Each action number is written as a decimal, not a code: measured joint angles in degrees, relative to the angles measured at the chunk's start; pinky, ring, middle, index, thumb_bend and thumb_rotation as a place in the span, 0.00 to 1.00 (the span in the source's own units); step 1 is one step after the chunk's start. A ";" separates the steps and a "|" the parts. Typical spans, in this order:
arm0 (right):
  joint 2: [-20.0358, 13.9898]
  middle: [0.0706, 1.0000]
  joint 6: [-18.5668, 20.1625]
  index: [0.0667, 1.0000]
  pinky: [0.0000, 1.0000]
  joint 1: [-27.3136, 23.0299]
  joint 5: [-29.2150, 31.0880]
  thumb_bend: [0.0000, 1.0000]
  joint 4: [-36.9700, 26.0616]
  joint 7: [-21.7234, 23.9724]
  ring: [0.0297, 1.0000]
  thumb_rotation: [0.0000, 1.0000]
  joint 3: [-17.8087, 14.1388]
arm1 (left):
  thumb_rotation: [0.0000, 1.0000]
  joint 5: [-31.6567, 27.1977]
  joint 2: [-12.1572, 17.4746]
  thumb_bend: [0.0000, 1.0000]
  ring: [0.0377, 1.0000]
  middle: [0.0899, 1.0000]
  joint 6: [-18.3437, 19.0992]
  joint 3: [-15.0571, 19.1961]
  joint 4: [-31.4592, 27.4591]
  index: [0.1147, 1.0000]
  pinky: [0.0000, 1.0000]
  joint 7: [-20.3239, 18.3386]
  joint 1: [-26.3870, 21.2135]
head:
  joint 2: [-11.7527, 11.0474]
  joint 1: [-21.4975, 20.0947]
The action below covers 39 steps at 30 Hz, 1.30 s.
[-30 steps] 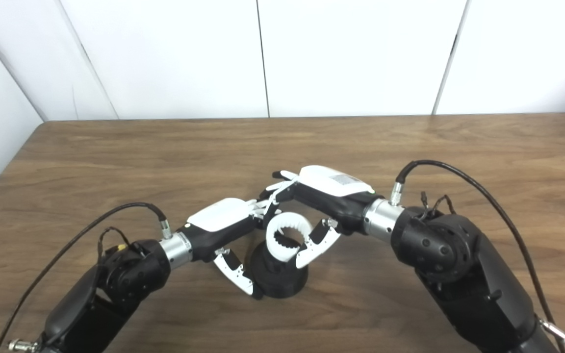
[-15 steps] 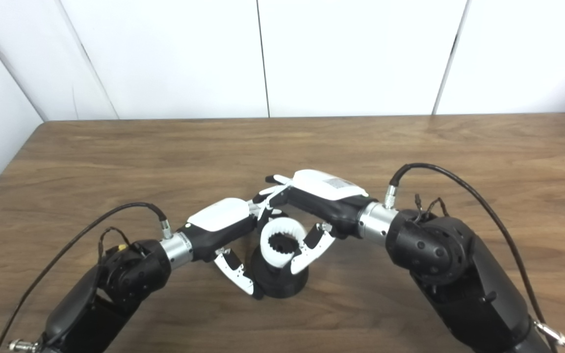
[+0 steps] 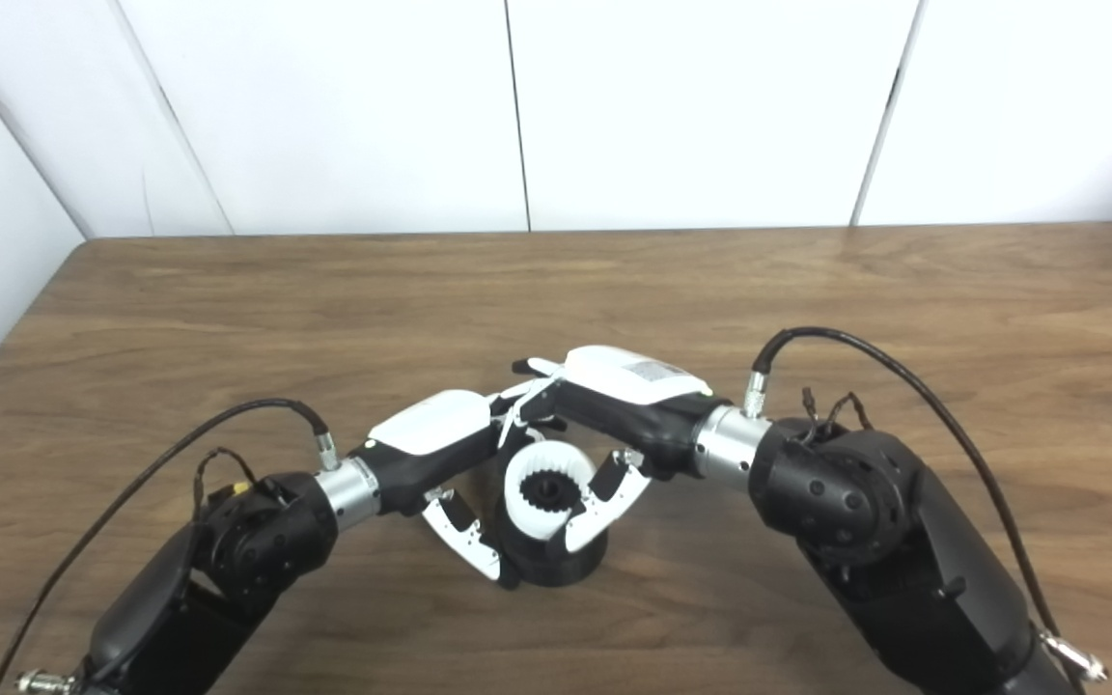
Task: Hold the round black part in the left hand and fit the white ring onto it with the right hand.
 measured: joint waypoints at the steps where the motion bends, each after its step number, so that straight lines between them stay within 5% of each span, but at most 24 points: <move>1: 0.01 0.87 0.00 0.46 0.99 0.00 0.00 0.52 0.00 0.00 1.00 0.16 0.00 | 0.34 0.01 0.00 0.87 1.00 0.93 -0.01 0.00 0.00 0.57 1.00 0.01 0.00 | 0.00 0.00; 39: 0.50 0.90 -0.28 0.46 0.98 -0.24 -0.04 0.52 0.63 -0.18 1.00 0.16 -0.63 | 0.32 0.14 -0.01 0.87 1.00 0.93 -0.11 -0.08 0.05 0.58 1.00 0.78 0.30 | 0.00 -0.09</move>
